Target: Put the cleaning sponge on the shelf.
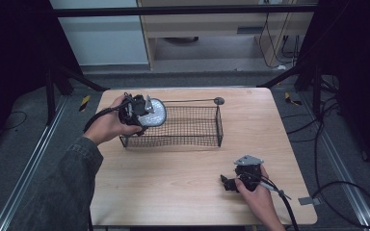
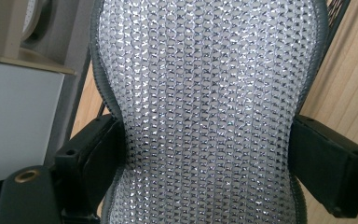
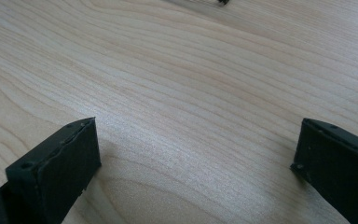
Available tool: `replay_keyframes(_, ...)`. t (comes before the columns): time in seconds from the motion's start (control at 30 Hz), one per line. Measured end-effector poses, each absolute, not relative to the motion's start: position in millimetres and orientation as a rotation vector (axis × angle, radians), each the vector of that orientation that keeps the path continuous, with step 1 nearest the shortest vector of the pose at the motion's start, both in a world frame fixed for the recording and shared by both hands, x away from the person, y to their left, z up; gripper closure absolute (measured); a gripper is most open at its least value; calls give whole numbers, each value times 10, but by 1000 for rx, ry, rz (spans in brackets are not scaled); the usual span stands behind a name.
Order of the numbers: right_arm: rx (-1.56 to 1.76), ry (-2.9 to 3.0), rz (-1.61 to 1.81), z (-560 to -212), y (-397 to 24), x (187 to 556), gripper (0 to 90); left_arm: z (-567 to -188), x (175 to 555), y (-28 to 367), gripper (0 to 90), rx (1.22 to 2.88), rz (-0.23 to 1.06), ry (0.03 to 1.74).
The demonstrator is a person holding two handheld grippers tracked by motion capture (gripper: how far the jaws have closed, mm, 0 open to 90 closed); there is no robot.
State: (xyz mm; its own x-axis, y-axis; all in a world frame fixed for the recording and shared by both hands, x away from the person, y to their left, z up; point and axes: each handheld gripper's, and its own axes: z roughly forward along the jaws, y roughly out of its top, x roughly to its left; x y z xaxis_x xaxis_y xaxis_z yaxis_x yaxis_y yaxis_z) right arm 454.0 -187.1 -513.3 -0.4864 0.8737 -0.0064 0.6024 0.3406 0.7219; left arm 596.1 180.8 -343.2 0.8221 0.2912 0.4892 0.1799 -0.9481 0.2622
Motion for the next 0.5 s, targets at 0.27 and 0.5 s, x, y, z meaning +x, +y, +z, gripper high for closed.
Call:
replay_keyframes(0.27, 1302, 2216, 940, -5133, -1869, 4538, 5, -3503, 5949, 1762, 134, 2794, 821, 318)
replay_keyframes(0.5, 1301, 2216, 940, -5133, -1869, 4538, 5, -3551, 6086, 1788, 136, 2778, 789, 328)
